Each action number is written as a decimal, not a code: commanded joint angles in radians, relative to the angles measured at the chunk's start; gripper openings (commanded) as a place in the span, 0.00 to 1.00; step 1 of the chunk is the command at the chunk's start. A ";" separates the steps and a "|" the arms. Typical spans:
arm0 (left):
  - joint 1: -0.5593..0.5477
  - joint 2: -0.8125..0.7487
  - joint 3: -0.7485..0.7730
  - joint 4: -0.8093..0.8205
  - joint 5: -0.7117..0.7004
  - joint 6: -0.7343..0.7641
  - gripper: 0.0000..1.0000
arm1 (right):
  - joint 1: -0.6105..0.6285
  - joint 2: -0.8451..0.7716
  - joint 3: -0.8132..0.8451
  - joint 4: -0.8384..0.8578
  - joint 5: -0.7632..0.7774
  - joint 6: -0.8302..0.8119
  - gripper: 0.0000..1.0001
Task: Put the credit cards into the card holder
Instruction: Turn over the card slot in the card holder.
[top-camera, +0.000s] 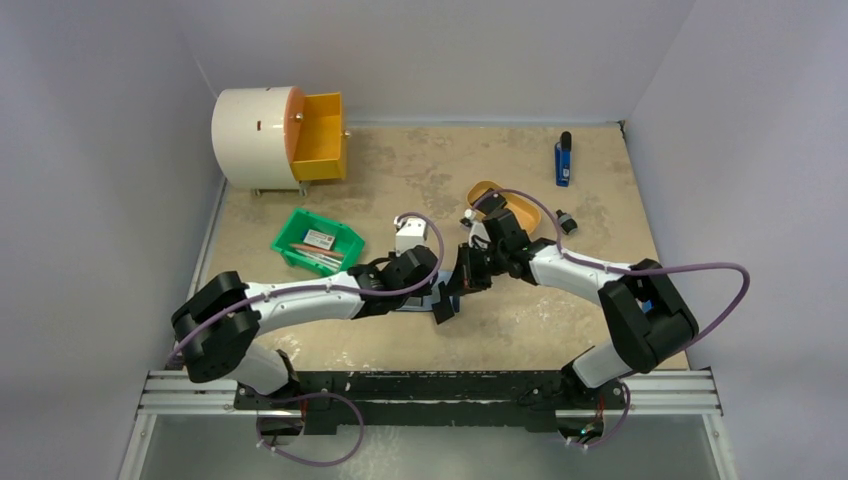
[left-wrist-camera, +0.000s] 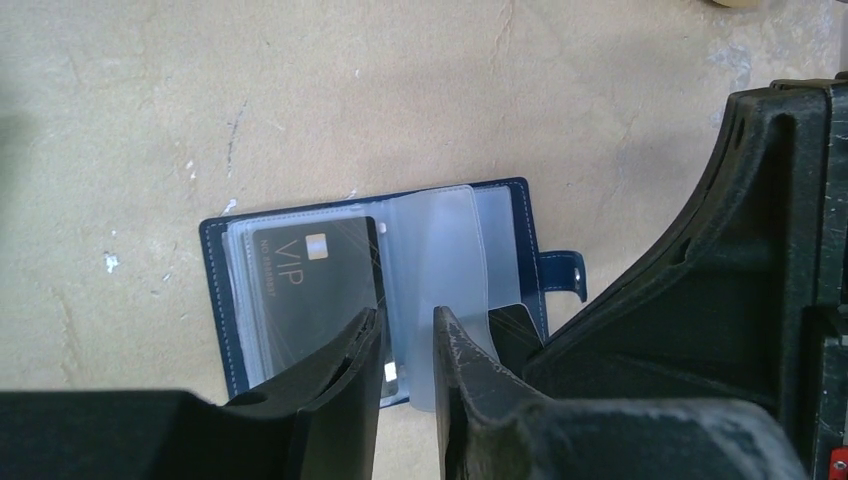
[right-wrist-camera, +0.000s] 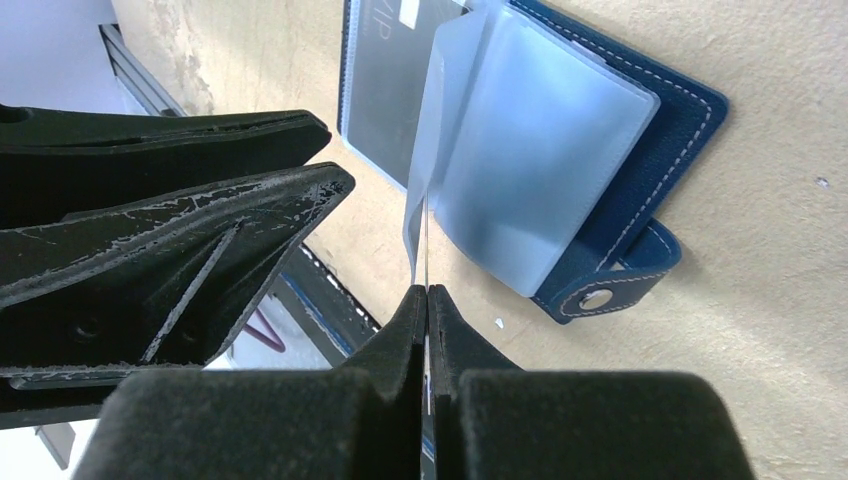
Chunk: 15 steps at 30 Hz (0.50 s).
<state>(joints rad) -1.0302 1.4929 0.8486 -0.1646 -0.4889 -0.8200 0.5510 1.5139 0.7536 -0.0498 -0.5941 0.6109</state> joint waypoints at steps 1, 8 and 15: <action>-0.001 -0.065 -0.015 -0.019 -0.045 -0.019 0.25 | 0.020 -0.014 0.051 0.027 -0.017 0.014 0.00; -0.001 -0.123 -0.016 -0.041 -0.066 -0.020 0.25 | 0.036 0.038 0.091 0.030 -0.010 0.018 0.00; -0.001 -0.122 -0.024 -0.029 -0.071 -0.006 0.23 | 0.043 0.110 0.131 0.037 0.011 0.032 0.00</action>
<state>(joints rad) -1.0302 1.3846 0.8349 -0.2108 -0.5323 -0.8272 0.5884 1.5993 0.8345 -0.0349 -0.5922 0.6285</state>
